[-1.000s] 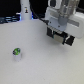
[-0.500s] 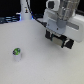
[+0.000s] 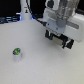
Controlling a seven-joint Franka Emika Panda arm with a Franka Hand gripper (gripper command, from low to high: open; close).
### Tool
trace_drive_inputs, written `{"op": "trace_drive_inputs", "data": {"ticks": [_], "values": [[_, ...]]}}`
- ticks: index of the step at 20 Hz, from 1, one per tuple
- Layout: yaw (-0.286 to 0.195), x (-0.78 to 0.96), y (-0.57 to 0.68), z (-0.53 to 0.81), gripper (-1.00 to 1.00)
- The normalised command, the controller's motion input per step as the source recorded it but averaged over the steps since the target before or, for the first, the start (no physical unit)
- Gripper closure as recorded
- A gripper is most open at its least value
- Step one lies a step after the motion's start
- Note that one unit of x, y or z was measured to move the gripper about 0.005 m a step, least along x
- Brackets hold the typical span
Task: Open the kcup holder, insert the kcup into the holder, and close the kcup holder
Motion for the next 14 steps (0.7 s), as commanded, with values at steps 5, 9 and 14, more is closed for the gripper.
{"op": "trace_drive_inputs", "data": {"ticks": [5, 9, 14], "values": [[-0.235, 0.06, -0.45, 0.41, -1.0], [-0.279, -0.01, -0.43, 0.32, -1.0], [-0.275, -0.01, -0.46, 0.23, -1.0]]}}
